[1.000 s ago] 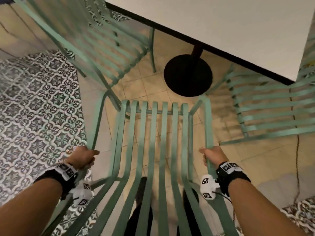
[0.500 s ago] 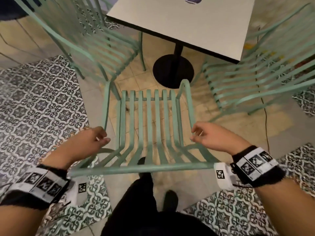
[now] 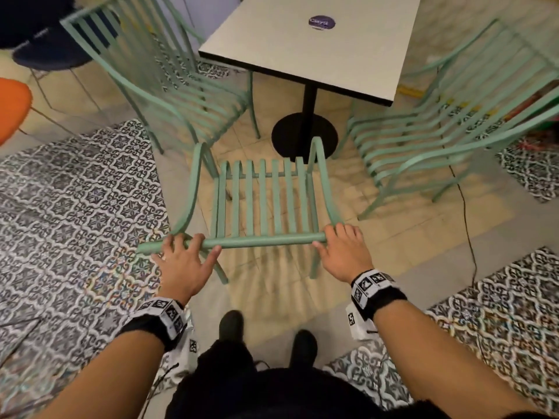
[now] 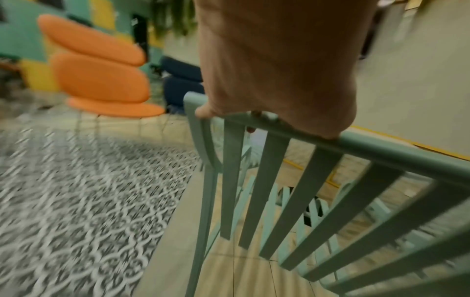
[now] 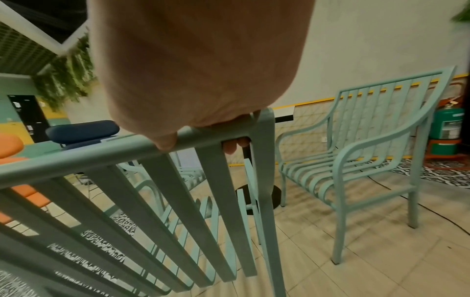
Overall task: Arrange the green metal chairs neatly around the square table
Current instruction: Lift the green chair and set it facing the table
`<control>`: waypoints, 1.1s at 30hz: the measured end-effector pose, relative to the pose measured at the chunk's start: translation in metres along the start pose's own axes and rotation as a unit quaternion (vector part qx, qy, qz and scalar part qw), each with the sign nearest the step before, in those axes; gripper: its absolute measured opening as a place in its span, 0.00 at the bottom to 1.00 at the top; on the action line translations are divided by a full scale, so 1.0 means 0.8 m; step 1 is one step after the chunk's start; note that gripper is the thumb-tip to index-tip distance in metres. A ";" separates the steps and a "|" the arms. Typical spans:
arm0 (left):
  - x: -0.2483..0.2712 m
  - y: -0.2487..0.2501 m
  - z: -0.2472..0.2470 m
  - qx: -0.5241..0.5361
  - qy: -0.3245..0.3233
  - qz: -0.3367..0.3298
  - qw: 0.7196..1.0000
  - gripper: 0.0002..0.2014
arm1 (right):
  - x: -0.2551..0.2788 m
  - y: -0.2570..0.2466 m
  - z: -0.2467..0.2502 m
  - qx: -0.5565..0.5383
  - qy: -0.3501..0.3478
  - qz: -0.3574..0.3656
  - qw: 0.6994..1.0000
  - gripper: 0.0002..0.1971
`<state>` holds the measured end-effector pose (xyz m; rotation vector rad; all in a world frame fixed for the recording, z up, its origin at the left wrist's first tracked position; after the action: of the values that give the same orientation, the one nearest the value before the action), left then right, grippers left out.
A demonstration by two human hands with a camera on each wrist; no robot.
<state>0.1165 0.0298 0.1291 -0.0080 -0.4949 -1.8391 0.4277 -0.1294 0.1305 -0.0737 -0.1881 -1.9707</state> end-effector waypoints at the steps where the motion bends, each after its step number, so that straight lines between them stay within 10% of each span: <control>1: -0.008 -0.003 -0.004 -0.007 0.000 -0.012 1.000 0.30 | 0.000 -0.001 0.002 0.003 0.003 -0.001 1.000 0.23; 5: -0.041 -0.024 -0.033 -0.099 -0.071 -0.127 0.984 0.40 | 0.008 -0.013 0.010 -0.001 0.014 -0.006 1.000 0.26; 9: -0.061 -0.029 0.008 -0.082 -0.064 -0.170 0.980 0.24 | 0.023 -0.052 0.011 -0.038 0.013 -0.035 0.999 0.35; 17: -0.154 -0.093 0.041 -0.081 -0.131 -0.309 0.939 0.27 | 0.024 -0.150 0.003 -0.070 0.004 -0.103 0.992 0.33; 24: -0.181 -0.130 0.073 -0.131 -0.080 -0.107 0.982 0.44 | 0.025 -0.184 0.009 -0.073 0.003 -0.250 0.966 0.33; 33: -0.249 -0.129 0.068 -0.084 -0.069 -0.186 0.976 0.43 | -0.011 -0.175 -0.004 -0.103 0.019 -0.318 0.942 0.37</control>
<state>0.0745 0.2544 0.0943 -0.1698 -0.4583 -2.2559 0.3030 -0.0678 0.1128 -0.1227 0.0318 -2.6328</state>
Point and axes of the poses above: each hand's wrist, its own x-axis away from the middle knuckle, its own z-axis out of the back of the hand, y = z × x, the point moved 9 cm from there along -x, towards the middle knuckle, and after that the axes turned 10 degrees about x, right-handed, at the moved point
